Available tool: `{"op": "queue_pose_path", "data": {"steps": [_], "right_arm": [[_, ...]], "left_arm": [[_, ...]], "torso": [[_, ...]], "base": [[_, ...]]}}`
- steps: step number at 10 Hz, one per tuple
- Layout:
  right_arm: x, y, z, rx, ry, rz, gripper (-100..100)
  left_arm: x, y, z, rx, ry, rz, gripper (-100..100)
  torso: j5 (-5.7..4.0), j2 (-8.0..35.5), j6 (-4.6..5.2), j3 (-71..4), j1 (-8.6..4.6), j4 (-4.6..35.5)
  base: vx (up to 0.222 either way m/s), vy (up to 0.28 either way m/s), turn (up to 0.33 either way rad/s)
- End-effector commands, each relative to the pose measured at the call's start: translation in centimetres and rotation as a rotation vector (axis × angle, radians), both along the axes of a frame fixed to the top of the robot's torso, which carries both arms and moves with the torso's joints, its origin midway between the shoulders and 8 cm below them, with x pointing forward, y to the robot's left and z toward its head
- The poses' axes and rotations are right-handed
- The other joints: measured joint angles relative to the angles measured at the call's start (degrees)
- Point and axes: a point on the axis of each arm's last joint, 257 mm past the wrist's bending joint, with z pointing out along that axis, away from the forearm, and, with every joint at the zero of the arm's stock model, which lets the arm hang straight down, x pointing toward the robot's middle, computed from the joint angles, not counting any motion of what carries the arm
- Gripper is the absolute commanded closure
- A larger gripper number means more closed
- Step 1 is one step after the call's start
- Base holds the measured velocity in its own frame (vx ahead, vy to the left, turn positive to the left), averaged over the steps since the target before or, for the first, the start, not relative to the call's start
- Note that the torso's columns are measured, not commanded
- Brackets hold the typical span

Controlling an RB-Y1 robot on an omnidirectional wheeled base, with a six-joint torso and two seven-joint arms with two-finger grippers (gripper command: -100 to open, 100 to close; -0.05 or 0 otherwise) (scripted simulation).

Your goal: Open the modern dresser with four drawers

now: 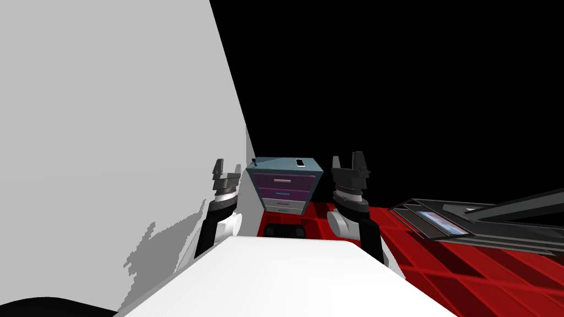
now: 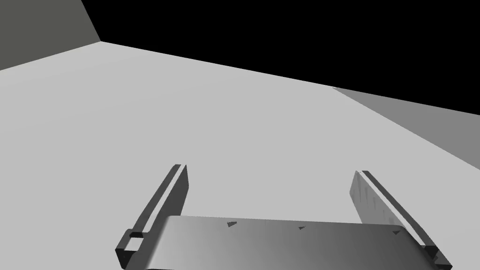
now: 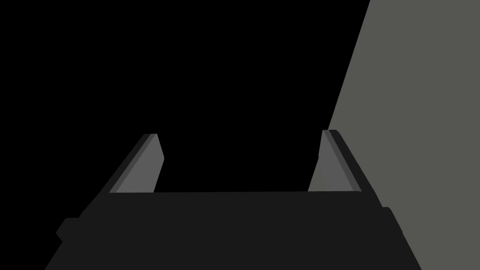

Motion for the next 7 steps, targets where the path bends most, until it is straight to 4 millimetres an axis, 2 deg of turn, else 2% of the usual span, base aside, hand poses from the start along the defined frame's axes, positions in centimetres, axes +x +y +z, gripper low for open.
{"op": "queue_pose_path", "data": {"steps": [1,7], "right_arm": [[0.00,0.00,0.00,0.000,0.000,0.000,0],[-0.01,0.00,0.01,0.000,0.000,0.000,0]], "left_arm": [[0.00,0.00,0.00,0.000,0.000,0.000,0],[-0.01,0.00,0.01,0.000,0.000,0.000,0]], "torso": [[0.00,2.32,0.00,-4.67,0.00,2.35],[0.00,26.93,0.00,-53.81,0.00,26.91]], "base": [[0.000,0.000,0.000],[0.000,0.000,0.000]]}}
